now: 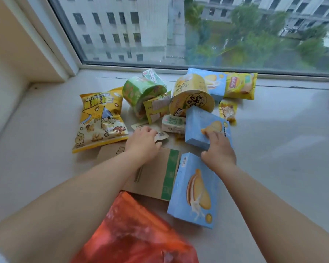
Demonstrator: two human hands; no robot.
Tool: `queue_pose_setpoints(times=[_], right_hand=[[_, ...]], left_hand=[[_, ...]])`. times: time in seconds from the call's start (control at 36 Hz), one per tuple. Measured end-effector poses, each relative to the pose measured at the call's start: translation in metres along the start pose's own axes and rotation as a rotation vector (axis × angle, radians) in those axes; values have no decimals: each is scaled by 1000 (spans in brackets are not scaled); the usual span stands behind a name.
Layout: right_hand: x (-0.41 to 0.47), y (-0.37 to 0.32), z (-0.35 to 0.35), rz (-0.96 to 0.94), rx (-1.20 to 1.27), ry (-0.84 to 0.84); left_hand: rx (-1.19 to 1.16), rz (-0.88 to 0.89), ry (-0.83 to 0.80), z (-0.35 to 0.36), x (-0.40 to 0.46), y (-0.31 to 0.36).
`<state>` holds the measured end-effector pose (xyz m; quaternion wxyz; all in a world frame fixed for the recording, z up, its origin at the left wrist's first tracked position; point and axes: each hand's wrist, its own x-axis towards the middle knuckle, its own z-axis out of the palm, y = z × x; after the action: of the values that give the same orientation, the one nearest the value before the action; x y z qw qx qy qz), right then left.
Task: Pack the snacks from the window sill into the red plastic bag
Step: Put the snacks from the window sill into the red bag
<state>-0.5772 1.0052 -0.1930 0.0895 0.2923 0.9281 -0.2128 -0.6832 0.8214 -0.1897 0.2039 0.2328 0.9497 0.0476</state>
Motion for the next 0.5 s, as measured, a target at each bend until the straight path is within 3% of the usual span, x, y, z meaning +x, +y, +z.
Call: queue_pose_setpoints(times=[0.11,0.17,0.39,0.5], right_hand=[[24,16,14,39,-46,-18],[32,23,23,43,-67,41],[40,35,48,-19,56,351],[33,48,53,-41,84,350]], left_hand=[[-39,131,135,20,17,6],[-27,236,124,26,15,21],[71,260,-289,37,13,54],[192,298,-374,44,9,55]])
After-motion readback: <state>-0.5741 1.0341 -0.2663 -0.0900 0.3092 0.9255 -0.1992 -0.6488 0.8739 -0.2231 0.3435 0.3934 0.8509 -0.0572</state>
